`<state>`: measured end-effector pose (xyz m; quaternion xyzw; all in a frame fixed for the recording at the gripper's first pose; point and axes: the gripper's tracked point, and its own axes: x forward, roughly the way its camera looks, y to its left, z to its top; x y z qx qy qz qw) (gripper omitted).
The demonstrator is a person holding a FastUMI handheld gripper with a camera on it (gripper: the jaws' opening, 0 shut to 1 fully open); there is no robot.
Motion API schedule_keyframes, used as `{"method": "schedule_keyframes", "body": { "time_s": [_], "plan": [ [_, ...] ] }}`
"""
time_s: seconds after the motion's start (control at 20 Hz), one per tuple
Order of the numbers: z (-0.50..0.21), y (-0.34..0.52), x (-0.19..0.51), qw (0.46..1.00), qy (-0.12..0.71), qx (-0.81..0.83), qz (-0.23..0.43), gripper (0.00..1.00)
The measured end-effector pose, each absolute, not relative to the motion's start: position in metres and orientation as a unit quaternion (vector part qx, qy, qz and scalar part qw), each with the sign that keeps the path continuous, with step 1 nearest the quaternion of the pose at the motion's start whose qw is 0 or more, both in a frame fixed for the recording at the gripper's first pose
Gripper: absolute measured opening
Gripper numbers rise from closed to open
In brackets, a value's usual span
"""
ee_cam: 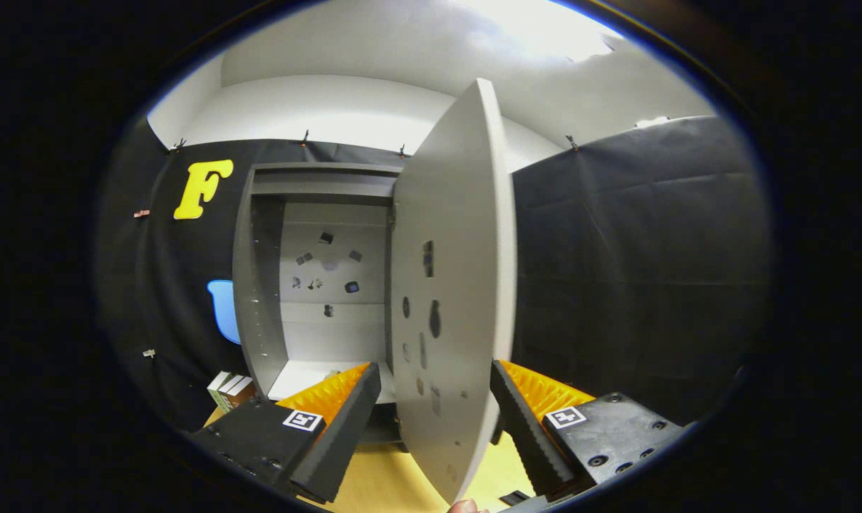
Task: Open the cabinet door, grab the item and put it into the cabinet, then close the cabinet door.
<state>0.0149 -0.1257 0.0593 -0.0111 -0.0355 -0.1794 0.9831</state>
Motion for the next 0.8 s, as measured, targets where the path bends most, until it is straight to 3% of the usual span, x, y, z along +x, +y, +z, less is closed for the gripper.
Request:
{"method": "schedule_keyframes", "body": {
  "time_s": [0.25, 0.5, 0.8],
  "plan": [
    [0.04, -0.21, -0.001, 0.961, -0.019, -0.041, -0.273, 0.97],
    [-0.018, -0.254, 0.031, 0.954, 0.033, -0.037, -0.296, 0.97],
    [-0.046, -0.248, 0.044, 0.958, 0.058, -0.018, -0.28, 0.95]
  ]
}}
